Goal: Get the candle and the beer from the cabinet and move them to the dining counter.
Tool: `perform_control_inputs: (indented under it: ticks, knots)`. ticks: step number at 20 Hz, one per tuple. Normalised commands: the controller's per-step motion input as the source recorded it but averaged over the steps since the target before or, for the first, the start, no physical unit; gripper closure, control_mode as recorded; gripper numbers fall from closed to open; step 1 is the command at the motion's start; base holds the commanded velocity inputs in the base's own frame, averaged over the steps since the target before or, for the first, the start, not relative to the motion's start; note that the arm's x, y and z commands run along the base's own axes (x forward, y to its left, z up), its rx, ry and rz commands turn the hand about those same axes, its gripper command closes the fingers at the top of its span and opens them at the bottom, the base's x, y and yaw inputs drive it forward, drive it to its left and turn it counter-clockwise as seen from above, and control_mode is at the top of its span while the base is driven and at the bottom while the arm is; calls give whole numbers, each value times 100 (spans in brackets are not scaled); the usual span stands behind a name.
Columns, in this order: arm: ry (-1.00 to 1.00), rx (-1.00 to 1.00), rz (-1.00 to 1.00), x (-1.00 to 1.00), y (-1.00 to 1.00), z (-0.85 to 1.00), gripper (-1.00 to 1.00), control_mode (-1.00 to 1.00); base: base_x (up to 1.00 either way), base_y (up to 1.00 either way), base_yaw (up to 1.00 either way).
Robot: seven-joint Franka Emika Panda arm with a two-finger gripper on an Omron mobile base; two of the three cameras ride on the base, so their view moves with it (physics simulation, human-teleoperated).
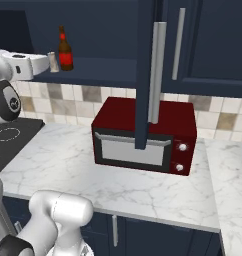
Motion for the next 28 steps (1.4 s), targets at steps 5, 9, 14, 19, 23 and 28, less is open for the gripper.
perform_control_inputs:
  ticks: [5, 9, 14, 19, 23, 28]
  knots:
    - [0, 0, 0, 8, 0, 0, -100, -100, 0, 0, 0]
    - [1, 0, 0, 30, 0, 0, -100, -100, 0, 0, 0]
    - [8, -1, 0, 44, 2, 0, -100, -100, 0, 0, 0]
    - [12, -3, 0, 49, 10, 0, -100, -100, 0, 0, 0]
    - [7, -2, 0, 43, 4, 5, -100, -100, 0, 0, 0]
    - [4, -2, 0, 38, 0, 13, -100, -100, 0, 0, 0]
